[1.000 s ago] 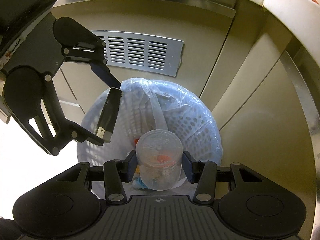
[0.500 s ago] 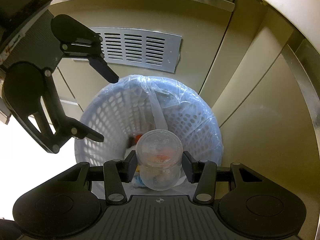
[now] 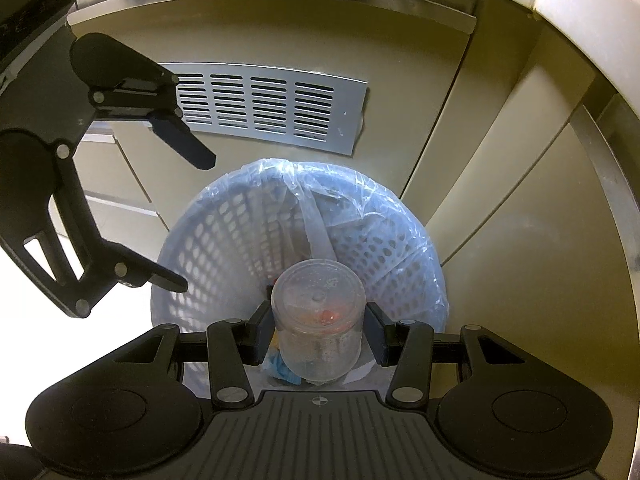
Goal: Collect trash
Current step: 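Open the left tool to drop the lighter into the wastebasket, then open the right tool to drop the clear cup into the wastebasket, then raise both tools back toward the counter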
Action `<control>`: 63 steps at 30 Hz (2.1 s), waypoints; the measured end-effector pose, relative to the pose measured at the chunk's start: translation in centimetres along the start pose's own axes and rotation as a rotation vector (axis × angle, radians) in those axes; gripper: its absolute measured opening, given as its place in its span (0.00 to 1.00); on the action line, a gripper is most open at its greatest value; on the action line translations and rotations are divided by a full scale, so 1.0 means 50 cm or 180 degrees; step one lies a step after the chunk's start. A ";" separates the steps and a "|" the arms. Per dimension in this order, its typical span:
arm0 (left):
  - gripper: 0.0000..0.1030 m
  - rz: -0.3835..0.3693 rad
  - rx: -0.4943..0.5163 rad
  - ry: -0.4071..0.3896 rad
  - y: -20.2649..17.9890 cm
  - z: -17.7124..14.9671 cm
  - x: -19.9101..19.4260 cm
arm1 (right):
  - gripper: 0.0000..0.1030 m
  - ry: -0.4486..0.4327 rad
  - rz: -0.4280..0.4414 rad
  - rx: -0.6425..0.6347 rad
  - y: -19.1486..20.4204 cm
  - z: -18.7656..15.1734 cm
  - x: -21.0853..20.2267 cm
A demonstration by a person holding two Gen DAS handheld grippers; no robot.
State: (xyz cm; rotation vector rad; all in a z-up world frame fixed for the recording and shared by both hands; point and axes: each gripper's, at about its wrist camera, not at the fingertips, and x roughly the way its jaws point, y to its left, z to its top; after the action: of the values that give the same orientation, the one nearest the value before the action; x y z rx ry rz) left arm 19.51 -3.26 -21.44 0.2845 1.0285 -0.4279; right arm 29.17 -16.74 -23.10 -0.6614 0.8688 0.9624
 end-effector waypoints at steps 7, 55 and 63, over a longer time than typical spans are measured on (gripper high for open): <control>0.82 0.0008 -0.0022 -0.0010 -0.002 -0.005 -0.003 | 0.47 -0.0037 -0.0005 0.0048 0.000 0.006 0.004; 0.82 0.0982 -0.0554 -0.1006 0.000 0.161 -0.337 | 0.56 -0.1328 -0.0534 0.0563 -0.149 0.197 -0.369; 0.82 0.1184 -0.0898 -0.1188 0.092 0.273 -0.347 | 0.56 -0.1405 -0.0718 0.0806 -0.262 0.234 -0.367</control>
State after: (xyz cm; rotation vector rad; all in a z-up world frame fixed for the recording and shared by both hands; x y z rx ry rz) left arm 24.34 -1.35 0.50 0.1299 0.6393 0.0066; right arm 39.28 -20.64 -0.13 -0.3025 0.4991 0.7391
